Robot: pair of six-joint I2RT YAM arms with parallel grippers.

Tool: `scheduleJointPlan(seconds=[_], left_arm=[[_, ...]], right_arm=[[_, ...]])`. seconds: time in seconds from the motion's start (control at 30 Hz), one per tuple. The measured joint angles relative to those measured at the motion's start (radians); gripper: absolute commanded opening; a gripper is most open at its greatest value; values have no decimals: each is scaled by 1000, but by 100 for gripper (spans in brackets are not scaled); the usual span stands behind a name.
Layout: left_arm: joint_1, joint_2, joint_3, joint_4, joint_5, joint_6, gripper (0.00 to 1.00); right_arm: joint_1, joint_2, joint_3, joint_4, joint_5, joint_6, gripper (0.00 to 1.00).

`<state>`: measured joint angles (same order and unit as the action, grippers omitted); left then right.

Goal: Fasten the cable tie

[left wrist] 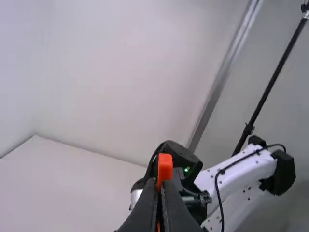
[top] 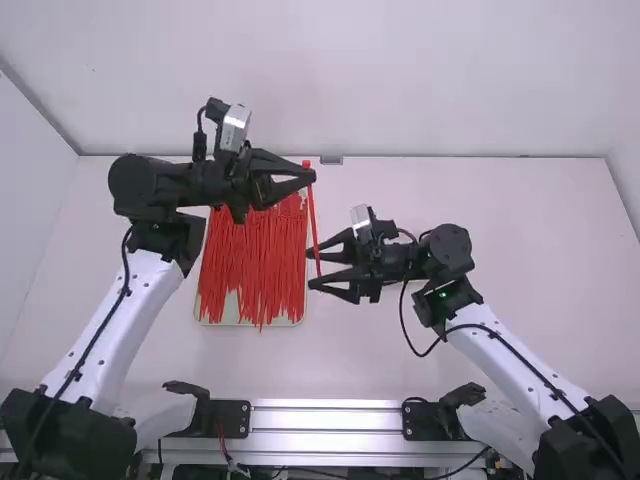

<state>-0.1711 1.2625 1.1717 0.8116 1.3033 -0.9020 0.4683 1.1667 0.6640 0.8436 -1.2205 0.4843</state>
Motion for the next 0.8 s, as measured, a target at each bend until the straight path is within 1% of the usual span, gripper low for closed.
scheduleJointPlan(seconds=[0.1,0.3,0.33,0.4,0.47,0.5,0.57,0.63,0.67,0.73,0.77,0.8], left_arm=[[8,0,29,-42,0,0,1],[7,0,41,-45,-8,0,1],[8,0,41,-45,-8,0,1],[7,0,41,-45,-14,0,1],[7,0,41,-45,-16,0,1],[7,0,41,-47,-21,0,1],[7,0,41,-48,-24,0,2],[7,0,41,-48,-26,0,1],[7,0,41,-48,-26,0,1],[7,0,41,-48,-26,-1,3],[7,0,41,-49,-27,-3,1],[8,0,41,-48,-26,-3,1]], right_arm=[[0,0,0,-23,-19,-24,58],[0,0,0,-20,-30,-43,58],[0,0,0,-20,-30,-43,56],[0,0,0,-20,-30,-44,49],[0,0,0,-21,-30,-46,47],[0,0,0,-21,-30,-47,43],[0,0,0,-21,-31,-45,41],[0,0,0,-23,-31,-48,30],[0,0,0,-23,-31,-48,17],[0,0,0,-24,-32,-47,8],[0,0,0,-24,-32,-45,0],[0,0,0,-24,-32,-47,0]])
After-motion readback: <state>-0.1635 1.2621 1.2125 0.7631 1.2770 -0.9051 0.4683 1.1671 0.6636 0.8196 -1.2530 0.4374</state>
